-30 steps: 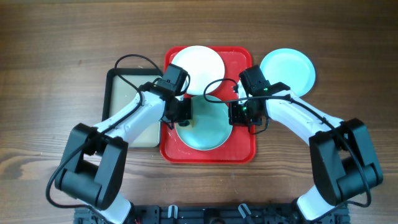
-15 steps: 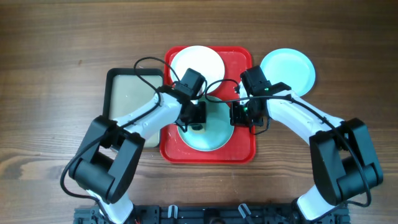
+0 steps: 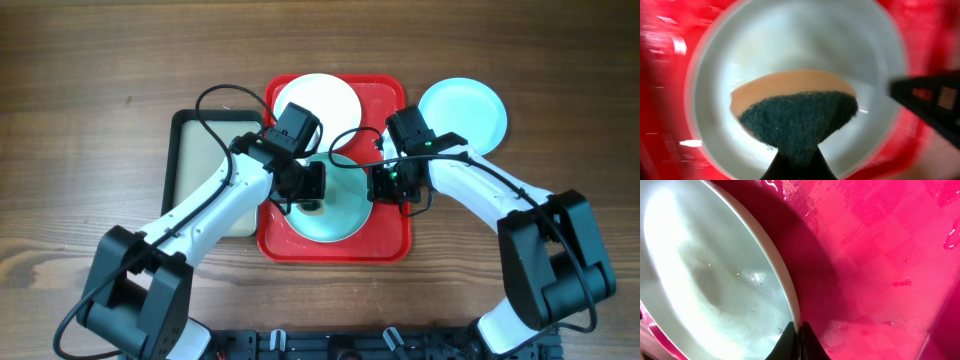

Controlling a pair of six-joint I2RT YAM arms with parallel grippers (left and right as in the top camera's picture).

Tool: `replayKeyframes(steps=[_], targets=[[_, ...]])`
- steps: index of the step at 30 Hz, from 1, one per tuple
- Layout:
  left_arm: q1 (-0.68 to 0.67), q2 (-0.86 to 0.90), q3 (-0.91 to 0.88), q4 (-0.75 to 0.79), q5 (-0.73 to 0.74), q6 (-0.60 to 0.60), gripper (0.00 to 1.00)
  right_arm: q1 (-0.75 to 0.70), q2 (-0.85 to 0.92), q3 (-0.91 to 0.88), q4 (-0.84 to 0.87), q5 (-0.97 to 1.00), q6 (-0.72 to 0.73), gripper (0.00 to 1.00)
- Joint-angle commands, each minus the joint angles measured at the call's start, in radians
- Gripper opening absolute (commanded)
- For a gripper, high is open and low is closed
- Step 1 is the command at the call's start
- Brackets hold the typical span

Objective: Clean dirty plates on tray and stack at the side
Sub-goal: 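Move the sponge with the left gripper over the light-blue plate and scrub, then return the sponge with the left gripper to the basin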

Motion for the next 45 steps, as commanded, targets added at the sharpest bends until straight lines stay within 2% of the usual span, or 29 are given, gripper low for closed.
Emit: replayKeyframes(steps=[1, 8, 9, 12, 16, 19, 20, 21, 22, 23, 24, 27, 29, 30, 31, 32, 34, 35, 36, 38, 40, 41, 44, 45], targets=[[0.005, 0.000, -0.073, 0.044, -0.121, 0.016, 0.04, 0.006, -0.017, 0.000, 0.005, -0.026, 0.010, 0.04], [0.003, 0.008, -0.244, 0.248, -0.161, 0.000, 0.04, 0.006, -0.017, 0.000, 0.005, -0.026, 0.011, 0.04], [0.003, 0.008, -0.285, 0.314, -0.101, -0.015, 0.04, 0.006, -0.017, 0.000, 0.005, -0.026, 0.010, 0.04], [0.003, 0.008, -0.294, 0.326, 0.030, -0.070, 0.04, 0.006, -0.017, 0.000, 0.005, -0.026, 0.010, 0.04], [0.003, 0.008, -0.294, 0.418, 0.281, -0.075, 0.04, 0.006, -0.017, 0.000, 0.005, -0.026, 0.011, 0.04], [0.012, -0.001, -0.281, 0.514, 0.422, -0.075, 0.04, 0.006, -0.017, 0.000, 0.004, -0.026, 0.010, 0.04], [0.021, -0.014, -0.265, 0.510, 0.428, -0.075, 0.04, 0.006, -0.017, 0.000, 0.004, -0.026, 0.011, 0.05], [0.035, -0.040, -0.241, 0.499, 0.431, -0.074, 0.04, 0.006, -0.017, 0.000, 0.004, -0.026, 0.011, 0.16], [0.051, -0.076, -0.217, 0.486, 0.431, -0.071, 0.04, 0.006, -0.017, 0.000, 0.005, -0.026, 0.011, 0.33], [0.075, -0.127, -0.195, 0.482, 0.420, -0.063, 0.04, 0.006, -0.017, 0.000, 0.006, -0.014, 0.011, 0.42], [0.116, -0.200, -0.184, 0.478, 0.356, -0.063, 0.04, 0.006, -0.017, 0.000, 0.005, 0.014, 0.012, 0.48], [0.224, -0.317, -0.184, 0.409, 0.160, -0.063, 0.04, 0.006, -0.017, -0.015, 0.010, 0.016, 0.013, 0.49], [0.348, -0.361, -0.185, 0.298, 0.013, -0.063, 0.04, 0.006, -0.017, -0.031, 0.020, 0.015, 0.014, 0.48], [0.398, -0.361, -0.185, 0.263, -0.005, -0.061, 0.04, 0.006, -0.017, -0.032, 0.023, 0.015, 0.014, 0.42], [0.477, -0.356, -0.185, 0.211, -0.005, -0.028, 0.04, 0.006, -0.016, -0.032, 0.029, 0.014, 0.018, 0.26], [0.533, -0.352, -0.185, 0.171, -0.005, 0.001, 0.04, 0.006, -0.017, -0.032, 0.033, 0.014, 0.034, 0.20], [0.641, -0.349, -0.188, 0.110, -0.004, 0.051, 0.04, 0.006, -0.017, -0.032, 0.047, 0.008, 0.040, 0.19], [0.682, -0.349, -0.188, 0.088, 0.020, 0.092, 0.04, 0.006, -0.017, -0.032, 0.047, 0.007, 0.040, 0.24], [0.703, -0.349, -0.188, 0.079, 0.055, 0.127, 0.04, 0.006, -0.017, -0.031, 0.047, 0.007, 0.042, 0.29], [0.742, -0.349, -0.190, 0.075, 0.179, 0.148, 0.04, 0.006, -0.017, -0.032, 0.050, 0.008, 0.048, 0.30], [0.741, -0.349, -0.198, 0.078, 0.180, 0.148, 0.04, 0.006, -0.016, -0.033, 0.050, 0.009, 0.063, 0.29], [0.741, -0.349, -0.211, 0.077, 0.180, 0.153, 0.04, 0.006, -0.013, -0.034, 0.050, 0.011, 0.063, 0.27], [0.741, -0.348, -0.255, 0.090, 0.181, 0.179, 0.04, 0.006, -0.002, -0.033, 0.049, 0.000, 0.063, 0.04], [0.741, -0.348, -0.273, 0.105, 0.182, 0.203, 0.04, 0.006, -0.005, -0.031, 0.046, -0.001, 0.064, 0.04]])
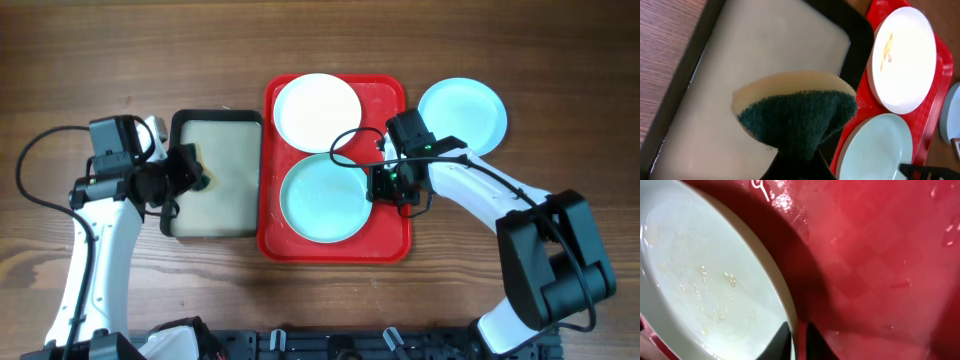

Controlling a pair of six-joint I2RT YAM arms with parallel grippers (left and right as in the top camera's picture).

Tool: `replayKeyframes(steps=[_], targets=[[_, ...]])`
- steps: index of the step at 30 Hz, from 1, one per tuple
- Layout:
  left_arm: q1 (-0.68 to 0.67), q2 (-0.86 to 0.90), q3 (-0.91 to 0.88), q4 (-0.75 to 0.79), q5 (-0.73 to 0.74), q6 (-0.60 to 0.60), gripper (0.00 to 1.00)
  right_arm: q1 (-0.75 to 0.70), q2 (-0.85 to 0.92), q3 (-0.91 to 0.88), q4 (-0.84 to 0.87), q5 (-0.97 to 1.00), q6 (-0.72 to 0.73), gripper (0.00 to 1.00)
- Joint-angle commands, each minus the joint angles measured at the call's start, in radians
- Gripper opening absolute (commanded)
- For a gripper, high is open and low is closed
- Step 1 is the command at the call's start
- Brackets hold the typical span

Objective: Clean dirty plates on tray and stack at the side
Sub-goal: 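Return the sponge with the left gripper to the basin, then lift the light-blue plate off the tray with the right gripper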

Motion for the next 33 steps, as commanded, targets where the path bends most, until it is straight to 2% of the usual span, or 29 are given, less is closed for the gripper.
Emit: replayKeyframes(steps=[1, 5, 8, 12, 15, 19, 22, 26, 29, 32, 33], targets=[[0.006, 0.004, -0.056, 0.035, 0.026, 0.079, 0.04, 0.005, -0.010, 0.003, -0.014, -0.005, 0.005, 0.04], [0.006, 0.004, -0.077, 0.085, 0.116, 0.130, 0.04, 0.005, -0.097, 0.097, -0.156, 0.023, 0.004, 0.04], [0.006, 0.004, -0.077, 0.082, 0.123, 0.130, 0.04, 0.005, -0.208, 0.185, -0.253, 0.125, 0.007, 0.04], [0.006, 0.004, -0.077, 0.083, 0.123, 0.130, 0.04, 0.005, -0.264, 0.244, -0.231, 0.192, 0.034, 0.04], [0.006, 0.004, -0.077, 0.083, 0.123, 0.130, 0.04, 0.039, -0.258, 0.247, -0.089, 0.225, 0.065, 0.04], [0.006, 0.004, -0.077, 0.084, 0.122, 0.130, 0.04, 0.194, -0.202, 0.247, 0.151, 0.443, 0.090, 0.04], [0.006, 0.004, -0.077, 0.083, 0.123, 0.130, 0.04, 0.321, -0.105, 0.247, 0.354, 0.634, 0.037, 0.05], [0.006, 0.004, -0.077, 0.082, 0.123, 0.130, 0.04, 0.439, -0.017, 0.247, 0.612, 0.840, -0.207, 0.04], [0.006, 0.004, -0.077, 0.083, 0.123, 0.130, 0.04, 0.509, -0.018, 0.247, 0.901, 1.025, -0.651, 0.04], [0.006, 0.004, -0.077, 0.083, 0.123, 0.130, 0.04, 0.535, -0.018, 0.247, 1.168, 1.046, -1.139, 0.04], [0.006, 0.004, -0.077, 0.083, 0.123, 0.130, 0.04, 0.538, -0.018, 0.247, 1.236, 1.041, -1.262, 0.04]])
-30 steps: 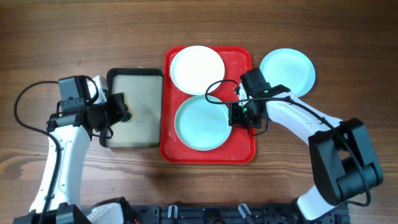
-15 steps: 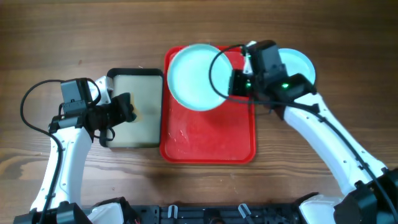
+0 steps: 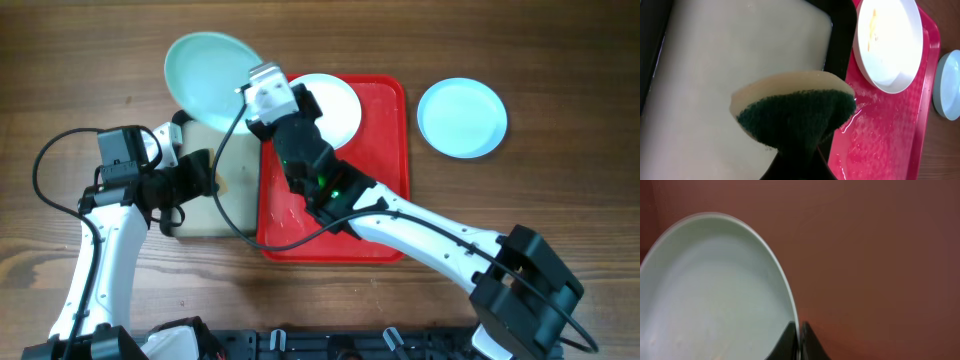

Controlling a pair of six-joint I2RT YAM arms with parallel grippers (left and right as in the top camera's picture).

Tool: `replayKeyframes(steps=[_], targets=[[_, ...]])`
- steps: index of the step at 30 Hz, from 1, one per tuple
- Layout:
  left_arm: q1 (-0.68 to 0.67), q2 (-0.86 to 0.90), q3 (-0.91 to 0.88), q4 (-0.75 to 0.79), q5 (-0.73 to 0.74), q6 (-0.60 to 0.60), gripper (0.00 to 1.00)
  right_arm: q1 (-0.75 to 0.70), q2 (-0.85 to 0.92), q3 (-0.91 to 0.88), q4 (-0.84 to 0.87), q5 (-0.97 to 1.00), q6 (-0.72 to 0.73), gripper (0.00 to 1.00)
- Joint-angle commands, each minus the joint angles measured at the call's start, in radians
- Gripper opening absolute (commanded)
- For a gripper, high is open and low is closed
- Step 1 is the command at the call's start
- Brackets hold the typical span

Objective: Clean dirty plates on tray and stack at the side
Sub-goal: 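Lift the light-blue plate off the tray with the right gripper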

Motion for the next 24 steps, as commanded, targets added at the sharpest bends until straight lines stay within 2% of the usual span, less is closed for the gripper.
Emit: replayKeyframes(steps=[1, 4, 5, 6, 8, 11, 12, 13, 14, 15, 17, 20, 22, 23, 24], targets=[[0.006, 0.002, -0.003, 0.004, 0.020, 0.020, 0.04, 0.010, -0.005, 0.013, 0.146, 0.056, -0.539, 0.04], [0.006, 0.002, -0.003, 0.004, 0.020, 0.020, 0.04, 0.025, -0.003, 0.013, 0.124, -0.069, -0.591, 0.04], [0.006, 0.002, -0.003, 0.004, 0.020, 0.020, 0.04, 0.031, -0.003, 0.013, 0.120, -0.086, -0.682, 0.04], [0.006, 0.002, -0.003, 0.004, 0.020, 0.020, 0.04, 0.031, -0.003, 0.013, 0.144, -0.085, -0.702, 0.04], [0.006, 0.002, -0.003, 0.005, 0.020, 0.021, 0.04, 0.032, -0.003, 0.013, 0.169, -0.124, -0.600, 0.04], [0.005, 0.002, -0.003, 0.006, 0.020, 0.021, 0.04, 0.041, -0.003, 0.013, 0.149, -0.134, -0.640, 0.04], [0.001, 0.002, -0.003, 0.006, 0.020, 0.020, 0.04, 0.040, -0.003, 0.013, 0.159, -0.135, -0.542, 0.04], [-0.011, 0.002, -0.003, 0.008, 0.019, 0.021, 0.04, 0.048, -0.003, 0.013, 0.115, -0.200, -0.505, 0.04], [-0.015, 0.002, -0.003, 0.011, 0.019, 0.021, 0.04, 0.053, -0.003, 0.013, 0.111, -0.168, -0.610, 0.04], [-0.019, 0.002, -0.003, 0.011, 0.016, 0.024, 0.04, 0.052, -0.003, 0.013, 0.133, -0.110, -0.645, 0.04], [-0.022, 0.002, -0.003, 0.011, 0.016, 0.024, 0.04, 0.043, -0.003, 0.013, 0.159, -0.074, -0.427, 0.04], [-0.022, 0.002, -0.004, 0.011, 0.016, 0.024, 0.04, 0.032, 0.000, 0.013, 0.077, -0.053, -0.361, 0.04], [-0.022, 0.002, -0.004, 0.011, 0.016, 0.024, 0.04, -0.002, 0.006, 0.013, 0.002, -0.014, -0.077, 0.04], [-0.022, 0.002, -0.004, 0.011, 0.016, 0.024, 0.04, -0.036, 0.006, 0.013, -0.111, -0.053, 0.128, 0.05], [-0.022, 0.002, -0.004, 0.011, 0.016, 0.024, 0.04, -0.063, 0.006, 0.013, -0.208, -0.158, 0.258, 0.04]])
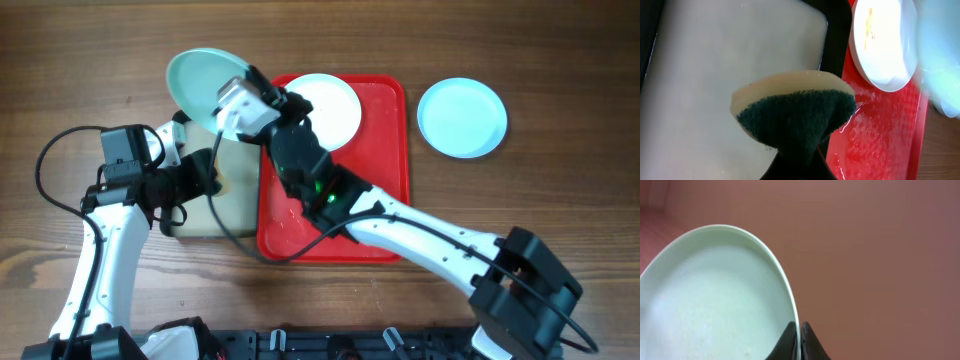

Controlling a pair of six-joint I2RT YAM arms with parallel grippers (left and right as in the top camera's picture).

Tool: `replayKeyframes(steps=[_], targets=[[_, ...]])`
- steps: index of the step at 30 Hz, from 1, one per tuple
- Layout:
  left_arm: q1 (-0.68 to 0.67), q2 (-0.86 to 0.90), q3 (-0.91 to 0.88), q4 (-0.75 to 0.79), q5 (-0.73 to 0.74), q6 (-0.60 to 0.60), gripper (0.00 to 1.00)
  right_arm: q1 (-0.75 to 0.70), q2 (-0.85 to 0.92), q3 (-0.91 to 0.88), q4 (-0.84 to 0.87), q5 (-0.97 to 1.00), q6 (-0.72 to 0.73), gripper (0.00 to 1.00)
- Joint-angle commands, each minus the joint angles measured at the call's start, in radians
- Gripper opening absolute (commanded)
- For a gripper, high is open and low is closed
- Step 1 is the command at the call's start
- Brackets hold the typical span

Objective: Clean dirty plates on tray and stack at the side
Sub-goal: 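Lift the light-blue plate off the tray with the right gripper, then lower the light-blue plate onto the first plate and release it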

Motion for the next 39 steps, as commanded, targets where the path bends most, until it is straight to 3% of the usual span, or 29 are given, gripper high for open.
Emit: replayKeyframes(steps=[1, 4, 6, 10, 15, 19, 23, 30, 33, 34, 36, 37, 39], targets=[[-0.005, 0.002, -0.004, 0.004, 0.016, 0.024, 0.04, -0.094, 0.006, 0.006, -0.189, -0.188, 0.509, 0.04], [-0.005, 0.002, -0.004, 0.005, 0.016, 0.023, 0.04, -0.296, 0.006, 0.006, -0.300, -0.670, 0.838, 0.04], [-0.005, 0.002, -0.004, 0.004, 0.016, 0.024, 0.04, -0.412, 0.006, 0.006, -0.304, -0.863, 0.961, 0.04], [-0.005, 0.002, -0.004, 0.004, 0.016, 0.024, 0.04, -0.666, 0.006, 0.006, -0.409, -1.062, 1.015, 0.05], [-0.005, 0.002, -0.004, 0.005, 0.016, 0.024, 0.04, -0.955, 0.006, 0.004, -0.760, -1.019, 0.952, 0.05], [-0.005, 0.002, -0.004, 0.005, 0.016, 0.024, 0.04, -1.099, 0.006, 0.002, -0.943, -0.814, 0.824, 0.05], [-0.005, 0.002, -0.004, 0.005, 0.015, 0.024, 0.04, -1.154, 0.006, 0.000, -1.021, -0.589, 0.781, 0.06], [-0.005, 0.002, -0.004, 0.004, 0.015, 0.024, 0.04, -1.155, 0.014, -0.048, -1.009, -0.461, 0.779, 0.07], [-0.005, 0.002, -0.004, 0.005, 0.015, 0.024, 0.04, -1.155, 0.015, -0.065, -0.989, -0.502, 0.776, 0.23], [-0.005, 0.002, -0.004, 0.005, 0.015, 0.024, 0.04, -1.155, 0.015, -0.065, -0.989, -0.535, 0.776, 0.40], [-0.005, 0.002, -0.004, 0.005, 0.015, 0.025, 0.04, -1.155, 0.015, -0.065, -0.990, -0.631, 0.781, 0.89], [-0.005, 0.002, -0.004, 0.004, 0.016, 0.034, 0.04, -1.155, 0.015, -0.065, -0.993, -0.695, 0.781, 0.95], [-0.005, 0.002, -0.004, 0.006, 0.015, 0.047, 0.04, -1.147, 0.015, -0.065, -1.001, -0.941, 0.819, 0.96]])
